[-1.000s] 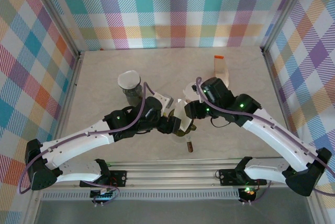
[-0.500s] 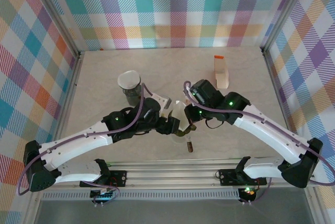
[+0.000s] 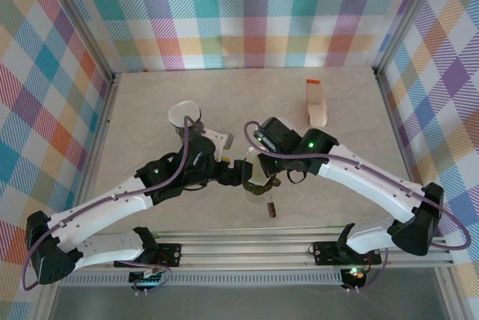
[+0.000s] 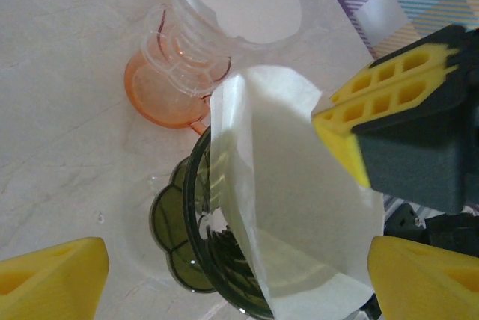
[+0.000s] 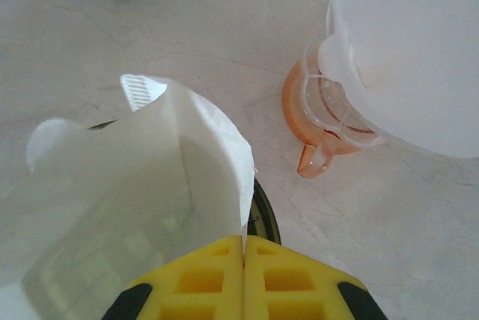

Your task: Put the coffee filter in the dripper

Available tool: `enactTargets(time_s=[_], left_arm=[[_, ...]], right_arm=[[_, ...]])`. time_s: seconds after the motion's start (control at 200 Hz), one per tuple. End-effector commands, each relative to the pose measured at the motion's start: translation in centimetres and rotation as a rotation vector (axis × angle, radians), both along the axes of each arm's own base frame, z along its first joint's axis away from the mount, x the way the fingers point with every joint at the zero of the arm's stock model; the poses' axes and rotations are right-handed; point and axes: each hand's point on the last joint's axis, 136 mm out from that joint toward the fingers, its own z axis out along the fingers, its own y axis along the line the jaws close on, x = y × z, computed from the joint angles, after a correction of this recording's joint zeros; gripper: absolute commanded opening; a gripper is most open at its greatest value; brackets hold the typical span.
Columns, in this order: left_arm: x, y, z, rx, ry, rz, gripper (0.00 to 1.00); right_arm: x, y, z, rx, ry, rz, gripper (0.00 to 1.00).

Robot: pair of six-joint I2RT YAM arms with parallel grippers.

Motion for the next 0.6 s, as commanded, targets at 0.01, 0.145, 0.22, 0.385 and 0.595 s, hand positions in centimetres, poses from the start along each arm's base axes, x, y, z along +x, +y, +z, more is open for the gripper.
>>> enactTargets(time_s=[0.01,0.145,0.22,0.385,0.595], left_arm=[[0.6,0.2,-0.9,-0.001,0.02,0.024,0.84],[1.0,0.8,-1.8,0.029,0.031,0.055,0.75],[0.9,0.8,-2.2,0.031,0.037,0.049,0.75],[0.6,0.6,-2.5,0.016,0.046,0.036,0.78],[0.5,1.1,-2.9,0.036,0.052,0.049,0.71]], right_arm=[[0.3,-0.2,0.4,-0.039,-0.028,0.001,0.0],[0.4,-0.4,0.1,-0.062,-0.026,-0.002,0.0],[0.3,-0.3,-0.1,-0.069,-0.023,0.0,0.0],[0.2,-0.2,-0.1,-0.069,-0.024,0.001,0.0],[0.0,0.1,-0.2,-0.059,-0.023,0.004,0.0]])
